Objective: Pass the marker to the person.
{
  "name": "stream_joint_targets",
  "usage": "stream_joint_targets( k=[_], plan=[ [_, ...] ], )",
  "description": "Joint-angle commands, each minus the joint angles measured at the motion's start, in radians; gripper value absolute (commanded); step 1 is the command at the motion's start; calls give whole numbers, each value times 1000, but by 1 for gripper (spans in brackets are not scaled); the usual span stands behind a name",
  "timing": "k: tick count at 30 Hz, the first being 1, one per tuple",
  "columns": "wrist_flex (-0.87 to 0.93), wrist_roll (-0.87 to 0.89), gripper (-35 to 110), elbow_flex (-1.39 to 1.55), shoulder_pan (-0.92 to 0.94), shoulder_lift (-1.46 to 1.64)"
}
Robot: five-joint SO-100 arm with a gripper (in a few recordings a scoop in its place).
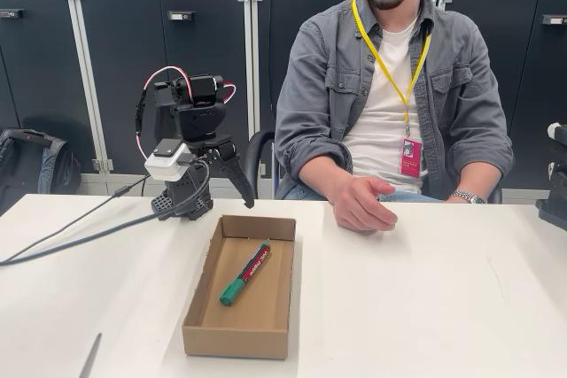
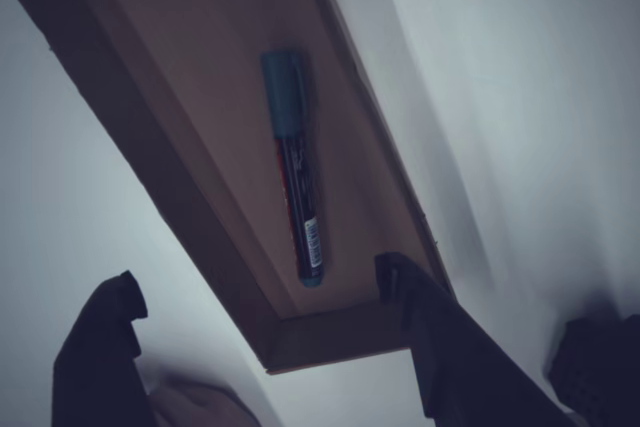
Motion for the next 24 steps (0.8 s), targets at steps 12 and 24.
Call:
stream_joint_targets(
  k=[12, 24],
  plan=[
    [-137, 5, 53, -55, 78, -235],
    [-351, 69, 53, -112, 14, -374]
  ],
)
